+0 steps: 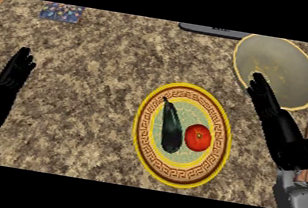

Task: Pick the eggplant from the plate and place it in the bowl

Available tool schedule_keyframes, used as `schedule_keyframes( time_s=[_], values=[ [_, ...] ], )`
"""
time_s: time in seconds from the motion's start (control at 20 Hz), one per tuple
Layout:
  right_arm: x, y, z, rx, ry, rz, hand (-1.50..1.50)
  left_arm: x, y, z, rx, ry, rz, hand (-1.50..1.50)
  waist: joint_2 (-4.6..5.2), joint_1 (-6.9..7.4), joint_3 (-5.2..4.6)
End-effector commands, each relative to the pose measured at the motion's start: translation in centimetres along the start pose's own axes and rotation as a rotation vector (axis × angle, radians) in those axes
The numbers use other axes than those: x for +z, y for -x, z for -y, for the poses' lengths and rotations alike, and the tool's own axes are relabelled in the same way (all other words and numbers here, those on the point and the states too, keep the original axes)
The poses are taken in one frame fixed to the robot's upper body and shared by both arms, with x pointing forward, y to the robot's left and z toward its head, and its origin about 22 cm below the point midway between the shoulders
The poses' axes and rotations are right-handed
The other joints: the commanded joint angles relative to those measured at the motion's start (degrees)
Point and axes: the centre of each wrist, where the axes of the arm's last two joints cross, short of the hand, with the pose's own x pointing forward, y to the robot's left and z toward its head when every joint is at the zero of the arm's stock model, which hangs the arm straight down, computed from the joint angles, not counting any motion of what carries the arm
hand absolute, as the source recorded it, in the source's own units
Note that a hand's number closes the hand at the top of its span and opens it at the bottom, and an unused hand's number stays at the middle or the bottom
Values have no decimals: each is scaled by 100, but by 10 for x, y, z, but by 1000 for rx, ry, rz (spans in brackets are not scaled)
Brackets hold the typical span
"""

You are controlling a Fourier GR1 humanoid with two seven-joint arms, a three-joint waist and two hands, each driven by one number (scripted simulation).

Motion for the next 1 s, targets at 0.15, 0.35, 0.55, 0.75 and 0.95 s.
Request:
schedule_keyframes(
  time_s=[0.15, 0.35, 0.55, 0.75, 0.95],
  values=[
    [-11, -25, -37, 197, 148, -106, 150, -1, -7, 56, 184, 207, -57, 0, -116, -97, -7],
    [1, 12, 22, 504, 472, -377, 150, 7, -4, 81, 280, 244, -103, 0, -125, -451, -76],
    [10, -12, -99, 391, 411, -192, -150, 5, -14, 103, 329, 322, -140, 0, -147, -116, -5],
    [0, -37, -143, 607, 234, -237, -150, -1, -14, 119, 357, 348, -142, 0, -127, -55, -12],
    [-22, -45, -146, 909, 230, -449, -150, -1, -17, 115, 329, 348, -130, 0, -147, 32, -27]
  ],
)
